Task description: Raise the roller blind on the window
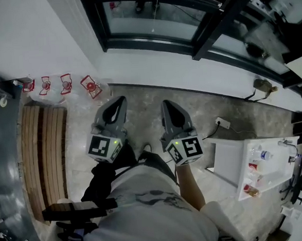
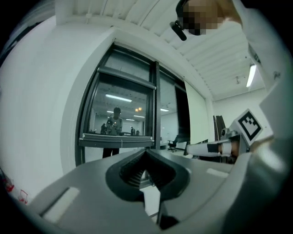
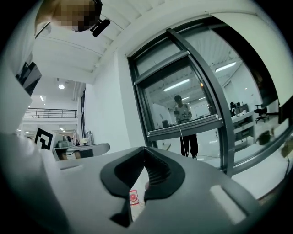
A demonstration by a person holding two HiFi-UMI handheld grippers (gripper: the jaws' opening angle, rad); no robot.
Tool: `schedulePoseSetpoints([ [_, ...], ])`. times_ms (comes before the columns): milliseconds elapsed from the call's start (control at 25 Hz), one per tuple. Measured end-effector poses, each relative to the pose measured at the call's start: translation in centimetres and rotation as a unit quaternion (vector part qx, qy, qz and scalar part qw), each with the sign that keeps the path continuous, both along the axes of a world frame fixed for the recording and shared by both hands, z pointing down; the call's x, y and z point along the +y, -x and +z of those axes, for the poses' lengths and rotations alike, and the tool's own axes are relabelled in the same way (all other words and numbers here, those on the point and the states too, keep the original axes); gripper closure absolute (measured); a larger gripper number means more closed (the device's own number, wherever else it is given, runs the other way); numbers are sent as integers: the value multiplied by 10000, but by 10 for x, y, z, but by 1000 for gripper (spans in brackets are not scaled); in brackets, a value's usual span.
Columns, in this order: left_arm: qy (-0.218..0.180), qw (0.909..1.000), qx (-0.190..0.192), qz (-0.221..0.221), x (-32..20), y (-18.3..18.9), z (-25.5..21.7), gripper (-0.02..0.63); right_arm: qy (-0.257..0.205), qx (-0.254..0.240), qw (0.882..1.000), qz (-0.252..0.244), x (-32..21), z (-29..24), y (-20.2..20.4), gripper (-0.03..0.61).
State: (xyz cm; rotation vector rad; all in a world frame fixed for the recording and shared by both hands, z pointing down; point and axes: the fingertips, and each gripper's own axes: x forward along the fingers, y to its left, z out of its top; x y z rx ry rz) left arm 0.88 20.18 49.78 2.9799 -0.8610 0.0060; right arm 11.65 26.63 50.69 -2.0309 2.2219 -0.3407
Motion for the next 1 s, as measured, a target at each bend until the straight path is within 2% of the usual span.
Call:
schedulePoseSetpoints([
  [160, -74, 9999, -111, 9, 9, -4, -12, 615, -213, 133, 9993, 292, 9, -26, -16, 578],
  [440, -76, 9999, 60, 141, 7, -5, -28, 615, -419, 315, 9968, 602, 7, -52, -20, 578],
  [1000, -259, 9994, 192, 113, -12, 21, -46, 615, -662, 527, 9948, 567, -9, -72, 11, 581],
])
